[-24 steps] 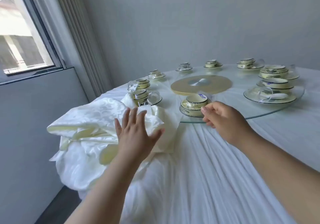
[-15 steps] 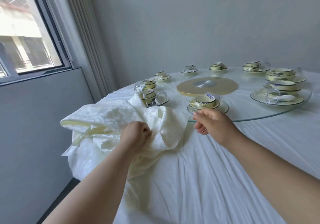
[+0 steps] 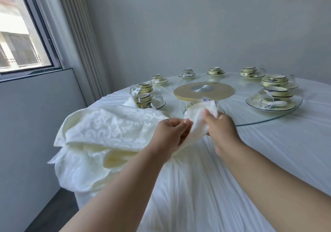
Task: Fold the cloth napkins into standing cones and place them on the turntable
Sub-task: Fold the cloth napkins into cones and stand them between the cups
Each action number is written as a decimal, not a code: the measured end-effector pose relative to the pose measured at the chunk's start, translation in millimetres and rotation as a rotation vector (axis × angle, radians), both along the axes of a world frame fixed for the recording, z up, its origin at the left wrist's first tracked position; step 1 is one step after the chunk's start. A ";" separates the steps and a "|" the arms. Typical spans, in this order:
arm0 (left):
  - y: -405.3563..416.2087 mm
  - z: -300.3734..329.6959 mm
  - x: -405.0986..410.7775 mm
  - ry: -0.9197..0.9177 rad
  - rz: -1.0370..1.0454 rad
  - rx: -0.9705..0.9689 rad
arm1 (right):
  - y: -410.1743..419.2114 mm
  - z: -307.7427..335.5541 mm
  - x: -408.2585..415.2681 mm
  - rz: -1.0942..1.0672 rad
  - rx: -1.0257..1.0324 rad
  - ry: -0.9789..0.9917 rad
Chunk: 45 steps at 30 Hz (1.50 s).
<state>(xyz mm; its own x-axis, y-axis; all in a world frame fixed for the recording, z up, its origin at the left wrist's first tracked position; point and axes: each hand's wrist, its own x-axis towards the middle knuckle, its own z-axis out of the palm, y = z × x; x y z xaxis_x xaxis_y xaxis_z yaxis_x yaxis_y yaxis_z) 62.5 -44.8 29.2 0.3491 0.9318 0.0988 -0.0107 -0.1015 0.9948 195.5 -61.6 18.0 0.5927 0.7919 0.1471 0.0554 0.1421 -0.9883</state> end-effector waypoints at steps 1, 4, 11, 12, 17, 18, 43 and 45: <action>-0.6 2.2 -1.8 0.022 0.017 0.041 | -2.0 -1.6 7.0 -0.025 0.011 0.067; 4.6 8.5 -16.5 0.433 0.204 0.491 | -12.4 -8.4 34.3 -0.123 0.015 0.136; 17.9 -13.4 -27.3 0.950 0.034 0.658 | -54.0 -3.1 134.6 -0.395 -0.109 -0.043; 12.5 -20.3 -20.0 0.938 -0.031 0.620 | -60.8 -2.2 149.4 -0.447 -0.136 -0.072; -22.6 -52.0 27.0 0.960 -0.285 0.492 | -88.3 -6.5 197.0 -0.647 -0.414 -0.435; -27.8 -56.9 34.7 0.997 -0.313 0.541 | -90.7 -8.7 196.9 -0.667 -0.494 -0.526; -9.5 -50.2 12.3 1.136 0.210 0.577 | -82.8 14.3 195.6 -0.091 -1.089 -1.373; -10.1 -53.3 16.6 1.174 0.160 0.534 | -66.4 6.1 178.2 -0.024 -0.838 -1.224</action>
